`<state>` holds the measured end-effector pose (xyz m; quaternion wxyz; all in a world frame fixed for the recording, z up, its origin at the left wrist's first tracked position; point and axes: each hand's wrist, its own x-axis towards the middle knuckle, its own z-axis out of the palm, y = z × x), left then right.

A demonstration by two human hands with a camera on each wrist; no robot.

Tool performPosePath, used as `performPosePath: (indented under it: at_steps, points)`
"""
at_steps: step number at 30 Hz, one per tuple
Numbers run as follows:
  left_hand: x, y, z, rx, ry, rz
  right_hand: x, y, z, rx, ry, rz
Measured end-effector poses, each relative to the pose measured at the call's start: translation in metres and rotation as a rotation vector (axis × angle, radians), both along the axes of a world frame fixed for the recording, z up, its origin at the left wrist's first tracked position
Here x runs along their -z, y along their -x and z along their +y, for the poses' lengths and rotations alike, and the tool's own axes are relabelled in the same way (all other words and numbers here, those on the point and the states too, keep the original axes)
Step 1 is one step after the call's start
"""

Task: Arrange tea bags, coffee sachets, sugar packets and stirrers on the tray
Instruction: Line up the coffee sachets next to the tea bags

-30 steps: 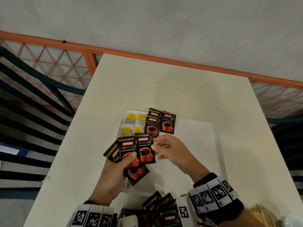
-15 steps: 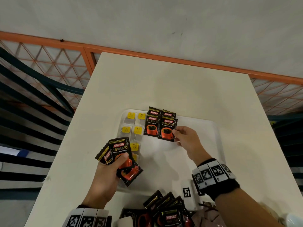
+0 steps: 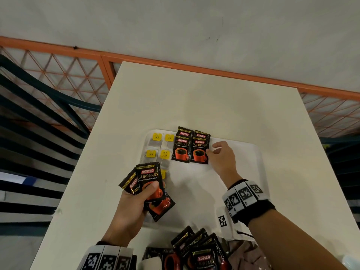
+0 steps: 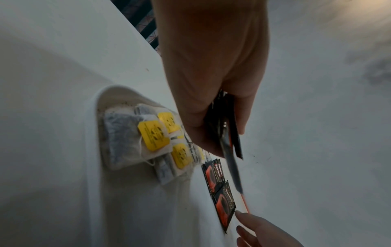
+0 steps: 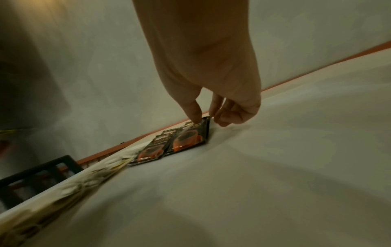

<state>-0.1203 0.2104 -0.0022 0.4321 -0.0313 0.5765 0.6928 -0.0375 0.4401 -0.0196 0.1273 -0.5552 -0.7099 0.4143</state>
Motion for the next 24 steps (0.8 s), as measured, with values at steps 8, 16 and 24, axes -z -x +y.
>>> performPosePath:
  at_steps: [8, 16, 24]
  points:
    - [-0.006, -0.003, 0.007, 0.062, -0.056, 0.018, -0.046, 0.000, -0.069, -0.503, 0.202, 0.119]
    - [-0.012, -0.002, -0.002, 0.170, -0.160, -0.057, -0.037, 0.006, -0.102, -0.511, 0.297, 0.201]
    - [-0.008, 0.004, -0.007, 0.073, -0.149, -0.091, -0.025, 0.012, -0.093, -0.372, 0.341, 0.229]
